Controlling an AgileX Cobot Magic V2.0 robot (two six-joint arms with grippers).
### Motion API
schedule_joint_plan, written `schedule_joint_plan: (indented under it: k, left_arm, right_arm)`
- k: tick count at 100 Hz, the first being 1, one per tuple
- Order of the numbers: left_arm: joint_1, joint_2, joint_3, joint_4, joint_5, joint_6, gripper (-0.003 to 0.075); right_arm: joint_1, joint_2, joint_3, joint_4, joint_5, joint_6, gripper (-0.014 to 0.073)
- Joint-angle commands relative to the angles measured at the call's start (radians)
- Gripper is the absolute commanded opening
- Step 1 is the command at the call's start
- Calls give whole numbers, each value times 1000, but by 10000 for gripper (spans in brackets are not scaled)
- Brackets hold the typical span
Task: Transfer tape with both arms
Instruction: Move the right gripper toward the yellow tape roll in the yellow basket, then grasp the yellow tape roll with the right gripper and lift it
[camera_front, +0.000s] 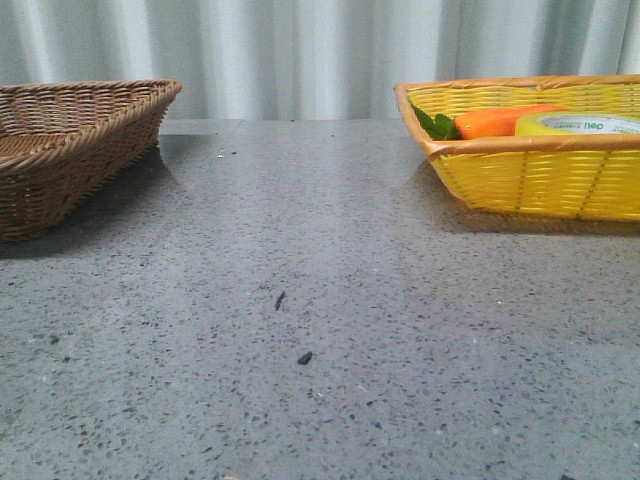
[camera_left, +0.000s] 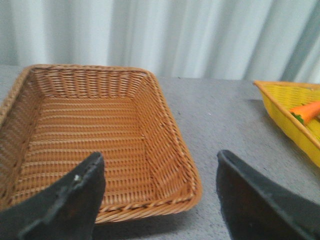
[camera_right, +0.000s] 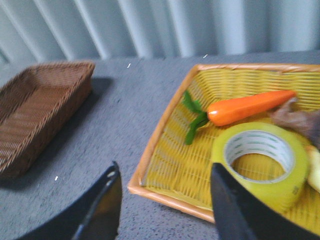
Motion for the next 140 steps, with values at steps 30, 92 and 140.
schedule_joint_plan:
  k: [30, 92, 140]
  left_arm:
    - [-54, 52, -36, -11, -85, 3, 459]
    - [-54, 52, -36, -11, -85, 3, 459]
    - [-54, 52, -36, -11, -88, 3, 459]
  right_arm:
    - [14, 651, -568, -241, 446, 146, 368]
    - [14, 984, -687, -308, 430, 213, -56]
    - [200, 828, -1166, -279, 400, 215, -41]
